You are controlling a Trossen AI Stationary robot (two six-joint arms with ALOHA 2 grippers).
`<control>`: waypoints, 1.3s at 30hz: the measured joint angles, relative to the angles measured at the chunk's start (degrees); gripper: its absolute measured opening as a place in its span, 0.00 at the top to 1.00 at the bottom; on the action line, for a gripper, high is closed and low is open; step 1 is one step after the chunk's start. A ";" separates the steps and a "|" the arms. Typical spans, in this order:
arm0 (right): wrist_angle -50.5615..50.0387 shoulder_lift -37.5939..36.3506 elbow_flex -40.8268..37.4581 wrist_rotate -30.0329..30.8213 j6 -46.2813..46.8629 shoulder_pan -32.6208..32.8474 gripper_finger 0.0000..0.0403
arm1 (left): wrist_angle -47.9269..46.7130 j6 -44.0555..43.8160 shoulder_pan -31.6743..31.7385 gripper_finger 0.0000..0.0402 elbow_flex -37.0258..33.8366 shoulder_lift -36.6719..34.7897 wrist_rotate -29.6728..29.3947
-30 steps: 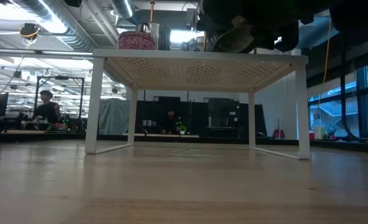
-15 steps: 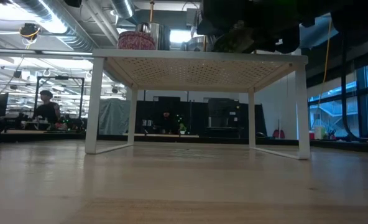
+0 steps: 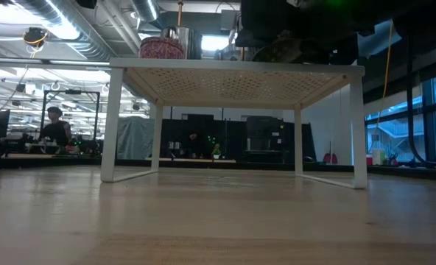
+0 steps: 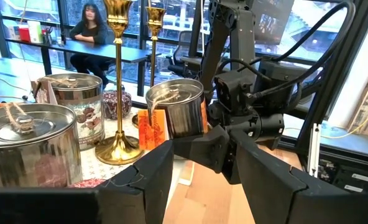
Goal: Pick & Place candle stick holders
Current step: Put the big silver scented candle on the shelf
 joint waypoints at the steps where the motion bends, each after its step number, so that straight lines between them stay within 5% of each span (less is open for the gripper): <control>1: -0.03 0.01 0.00 0.00 0.00 0.00 0.10 | 0.00 0.00 0.00 0.57 0.00 0.00 0.00; 29: -0.75 0.02 0.00 3.97 -2.05 0.76 0.10 | 0.00 0.00 0.00 0.57 0.00 0.00 0.00; 39: -3.39 0.11 0.00 -4.81 -4.79 0.79 0.10 | 0.00 0.00 0.00 0.57 0.00 0.00 0.00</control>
